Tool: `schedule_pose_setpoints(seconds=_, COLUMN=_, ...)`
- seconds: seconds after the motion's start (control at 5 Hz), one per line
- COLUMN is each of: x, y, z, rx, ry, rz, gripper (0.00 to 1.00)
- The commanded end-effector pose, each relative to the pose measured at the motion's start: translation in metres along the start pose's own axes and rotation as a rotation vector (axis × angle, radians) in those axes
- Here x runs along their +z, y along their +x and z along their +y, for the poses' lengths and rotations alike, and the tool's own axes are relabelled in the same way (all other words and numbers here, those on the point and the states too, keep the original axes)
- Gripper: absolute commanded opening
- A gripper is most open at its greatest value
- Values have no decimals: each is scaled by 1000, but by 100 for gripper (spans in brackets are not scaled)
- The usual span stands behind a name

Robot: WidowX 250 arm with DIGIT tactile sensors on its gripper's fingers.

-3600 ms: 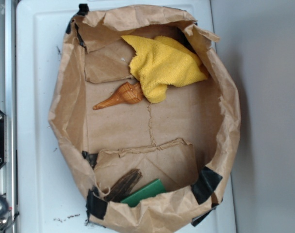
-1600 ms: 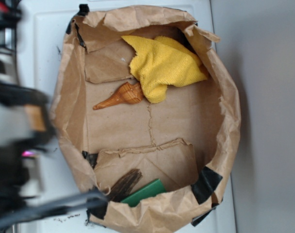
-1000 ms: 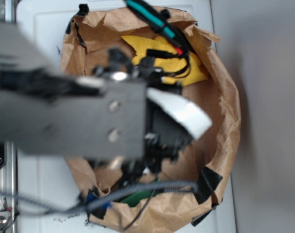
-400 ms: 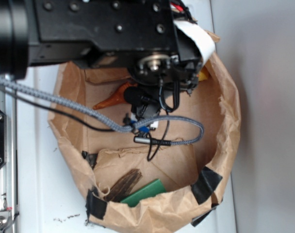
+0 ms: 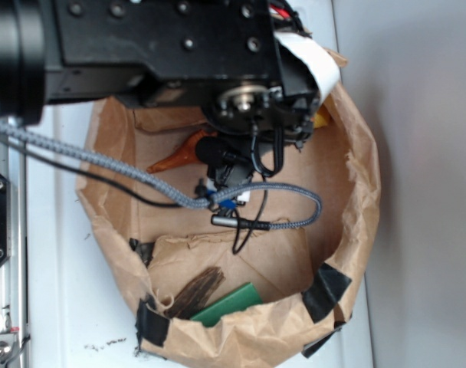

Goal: Grab the yellow cloth.

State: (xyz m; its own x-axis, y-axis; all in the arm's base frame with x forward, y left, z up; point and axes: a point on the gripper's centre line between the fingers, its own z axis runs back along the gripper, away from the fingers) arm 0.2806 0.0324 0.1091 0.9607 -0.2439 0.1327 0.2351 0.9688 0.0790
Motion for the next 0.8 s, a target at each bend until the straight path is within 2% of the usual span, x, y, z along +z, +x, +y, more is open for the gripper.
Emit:
schedule_pose_setpoints(seconds=0.0, x=-25, y=31, z=19, rx=79, ry=51, rz=-95, gripper=100)
schedule_pose_setpoints(seconds=0.2, x=-31, y=34, z=17, rx=85, ry=85, rz=-99, gripper=100)
schedule_pose_setpoints(seconds=0.4, x=-32, y=32, z=12, rx=103, ry=126, rz=-121, gripper=0)
schedule_pose_setpoints(seconds=0.6, x=-28, y=31, z=12, rx=99, ry=125, rz=-156, gripper=0)
